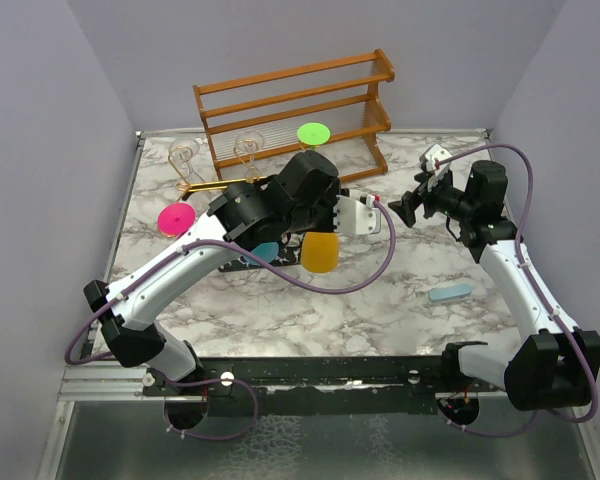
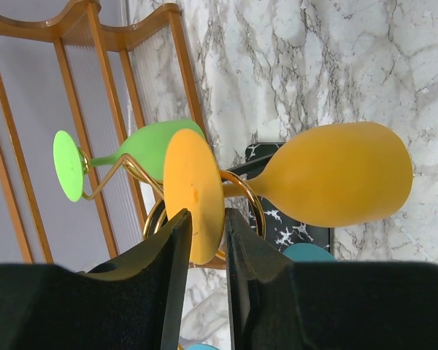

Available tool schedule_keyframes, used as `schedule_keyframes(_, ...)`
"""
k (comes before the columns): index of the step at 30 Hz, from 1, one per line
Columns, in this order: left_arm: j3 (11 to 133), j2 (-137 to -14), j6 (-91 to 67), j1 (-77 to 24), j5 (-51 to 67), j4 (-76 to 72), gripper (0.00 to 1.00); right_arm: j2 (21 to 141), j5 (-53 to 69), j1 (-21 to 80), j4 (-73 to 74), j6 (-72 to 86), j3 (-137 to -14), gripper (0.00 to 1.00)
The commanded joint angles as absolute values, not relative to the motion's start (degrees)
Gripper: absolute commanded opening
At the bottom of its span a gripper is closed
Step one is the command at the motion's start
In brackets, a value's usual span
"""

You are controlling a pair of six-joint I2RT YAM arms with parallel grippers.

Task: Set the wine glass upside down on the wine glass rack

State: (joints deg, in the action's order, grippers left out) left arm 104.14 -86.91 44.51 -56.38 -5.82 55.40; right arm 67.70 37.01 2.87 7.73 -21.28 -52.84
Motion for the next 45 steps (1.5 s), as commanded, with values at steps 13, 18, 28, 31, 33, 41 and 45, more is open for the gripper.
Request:
schedule_keyframes(13, 107.38, -86.62, 43.16, -56.76, -3.35, 56.66, 0.34, 66.97, 38.58, 1.93, 7.21, -21.69, -52.04, 0.97)
schedule_keyframes(18, 107.66, -86.33, 43.05, -56.77, -2.58, 57.03, 0.35, 66.97, 38.67, 1.85, 7.21, -21.62, -52.08, 0.97)
schedule_keyframes(28, 106.97, -86.22, 43.01, -56.78, -0.67, 58.39, 0.38, 67.02, 38.76, 1.76, 7.21, -21.66, -52.06, 0.97)
schedule_keyframes(31, 106.49, -86.14, 43.21, -56.72, -0.55, 58.54, 0.39, 66.99, 38.83, 1.69, 7.21, -21.68, -52.05, 0.97)
schedule_keyframes(33, 106.35, -86.13, 43.23, -56.69, -0.5, 58.54, 0.38, 66.97, 38.76, 1.67, 7.21, -21.77, -52.06, 0.97)
schedule_keyframes(41, 106.93, -86.18, 42.95, -56.75, 1.96, 59.56, 0.39, 67.1, 38.76, 1.58, 7.21, -21.79, -52.05, 0.97)
schedule_keyframes(45, 106.72, -86.23, 42.94, -56.77, 2.12, 60.04, 0.39, 67.15, 38.76, 1.48, 7.16, -21.83, -52.05, 0.97)
